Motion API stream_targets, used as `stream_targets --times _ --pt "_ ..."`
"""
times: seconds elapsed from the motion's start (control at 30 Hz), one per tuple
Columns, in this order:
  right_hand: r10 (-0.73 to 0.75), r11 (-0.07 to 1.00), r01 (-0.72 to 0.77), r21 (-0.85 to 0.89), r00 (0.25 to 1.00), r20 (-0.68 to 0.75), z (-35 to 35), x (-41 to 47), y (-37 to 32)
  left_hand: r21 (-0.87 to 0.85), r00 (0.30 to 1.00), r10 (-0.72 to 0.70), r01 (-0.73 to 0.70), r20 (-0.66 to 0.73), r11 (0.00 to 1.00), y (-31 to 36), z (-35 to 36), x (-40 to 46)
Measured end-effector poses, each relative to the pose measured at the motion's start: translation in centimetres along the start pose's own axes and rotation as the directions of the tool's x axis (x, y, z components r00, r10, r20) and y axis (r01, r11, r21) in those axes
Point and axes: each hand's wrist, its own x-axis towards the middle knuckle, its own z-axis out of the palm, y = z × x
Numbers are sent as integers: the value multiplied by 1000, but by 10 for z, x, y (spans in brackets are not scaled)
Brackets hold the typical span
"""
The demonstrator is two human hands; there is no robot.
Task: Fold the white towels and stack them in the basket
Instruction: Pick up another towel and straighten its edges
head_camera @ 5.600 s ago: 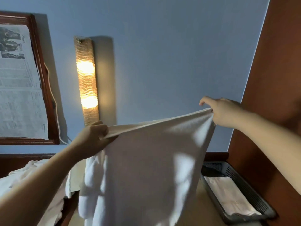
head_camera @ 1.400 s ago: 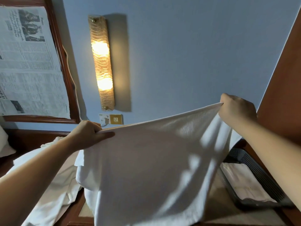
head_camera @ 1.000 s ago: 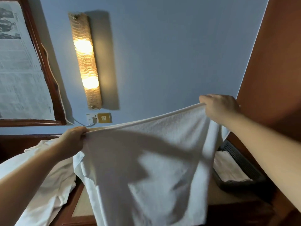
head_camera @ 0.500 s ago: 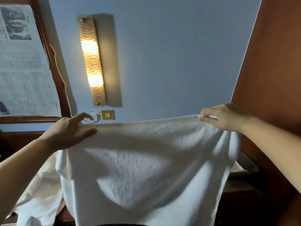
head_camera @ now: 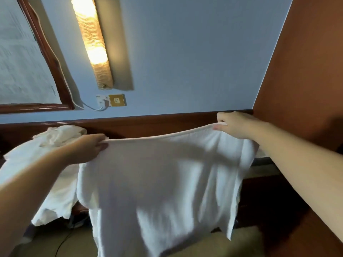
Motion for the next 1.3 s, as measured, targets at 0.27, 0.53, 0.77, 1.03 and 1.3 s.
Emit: stream_targets --times 0.27,0.53,0.77,1.03,1.3 --pt "88 986 -77 -149 994 63 69 23 35 268 974 96 -39 -203 963 -52 75 28" --pt "117 960 -61 -273 974 194 112 125 78 324 980 4 63 -200 944 -72 103 121" --pt "168 977 -128 -173 955 245 178 234 133 273 994 -80 97 -70 957 -83 150 235" --pt "64 979 17 -205 922 382 280 327 154 336 975 -203 164 84 928 -95 231 316" --pt "135 944 -2 -329 914 383 350 417 164 445 956 -267 189 119 875 -148 290 384"
